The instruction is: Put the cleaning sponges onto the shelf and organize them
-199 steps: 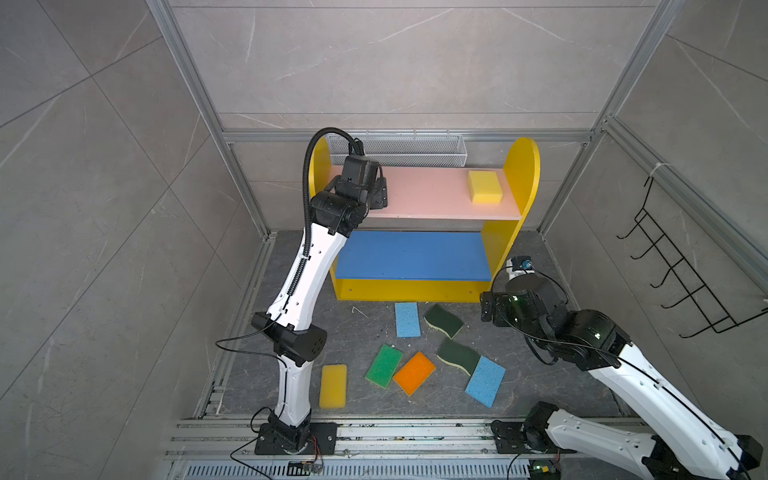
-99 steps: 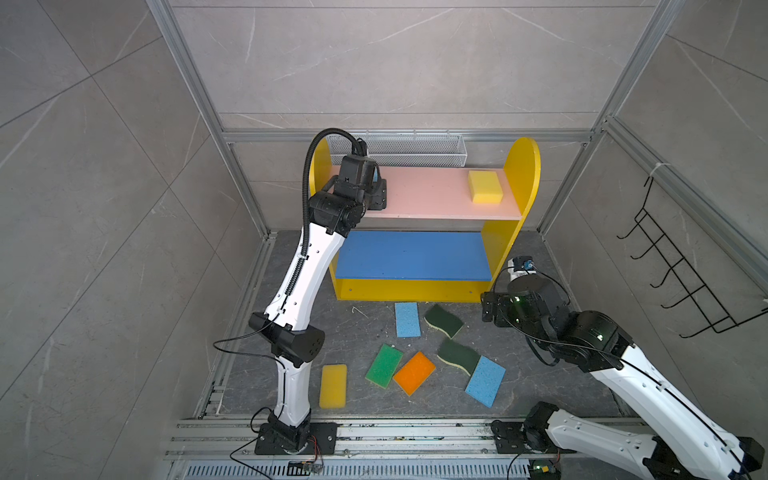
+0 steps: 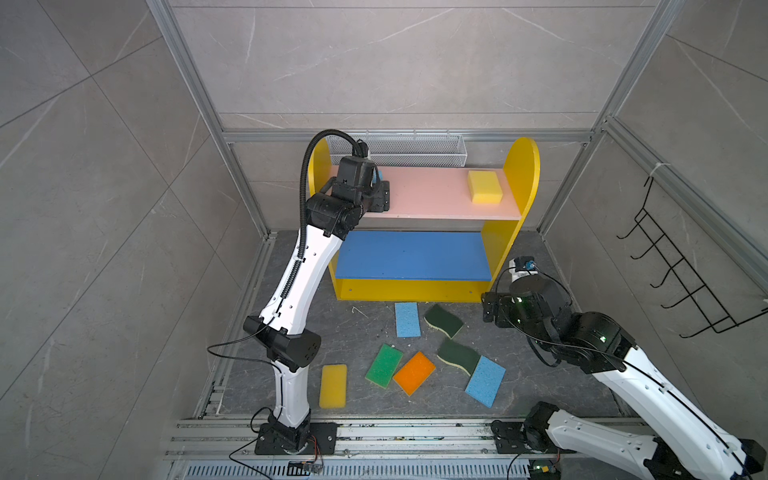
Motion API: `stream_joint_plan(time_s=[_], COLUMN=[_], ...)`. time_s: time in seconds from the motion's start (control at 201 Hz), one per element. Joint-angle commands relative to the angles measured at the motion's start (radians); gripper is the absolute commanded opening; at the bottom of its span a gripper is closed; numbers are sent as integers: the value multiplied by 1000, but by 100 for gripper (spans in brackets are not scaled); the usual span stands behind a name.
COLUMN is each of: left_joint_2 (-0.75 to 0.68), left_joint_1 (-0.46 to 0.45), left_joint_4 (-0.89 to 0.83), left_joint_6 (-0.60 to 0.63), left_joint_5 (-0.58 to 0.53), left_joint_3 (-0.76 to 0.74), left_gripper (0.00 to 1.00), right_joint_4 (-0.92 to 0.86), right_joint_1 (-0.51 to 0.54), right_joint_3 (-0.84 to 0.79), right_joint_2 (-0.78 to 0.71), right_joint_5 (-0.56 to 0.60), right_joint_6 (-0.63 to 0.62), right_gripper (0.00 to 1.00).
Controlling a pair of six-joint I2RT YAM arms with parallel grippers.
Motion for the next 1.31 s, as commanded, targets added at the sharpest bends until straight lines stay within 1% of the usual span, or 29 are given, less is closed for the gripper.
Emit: stream_joint_plan(time_s=[0.0,0.129,0.458,0.792,0.936,1.304], left_joint_2=[-12,-9,-6,-23,-35,-72], left_joint_1=[-6,-6,-4,-4,-4,-5], left_joint_4=[-138,-147,-171,-177,-173,-147], left_joint_6=[-44,-46,-32,-17,-19,-13], left_joint_5=[2,-15,-57,-67,-49,8], left_joint_3=[-35,-35,-23,-16,-15,-28], left_gripper=[82,84,84,85,83,84], right_joint_4=[2,1,-10,-2,2,12], right_joint_1=[-3,0,-1,-1,-1,-2], right_joint_3=[-13,-13,-14,-12,-10,-11], right_joint_2=[-10,-16,-30,-10,-9,5], right_joint_5=[-13,-16,-16,-29,-29,-41], right_joint_6=[17,20,29,33,33,30], right_gripper=[96,96,95,95,95,95])
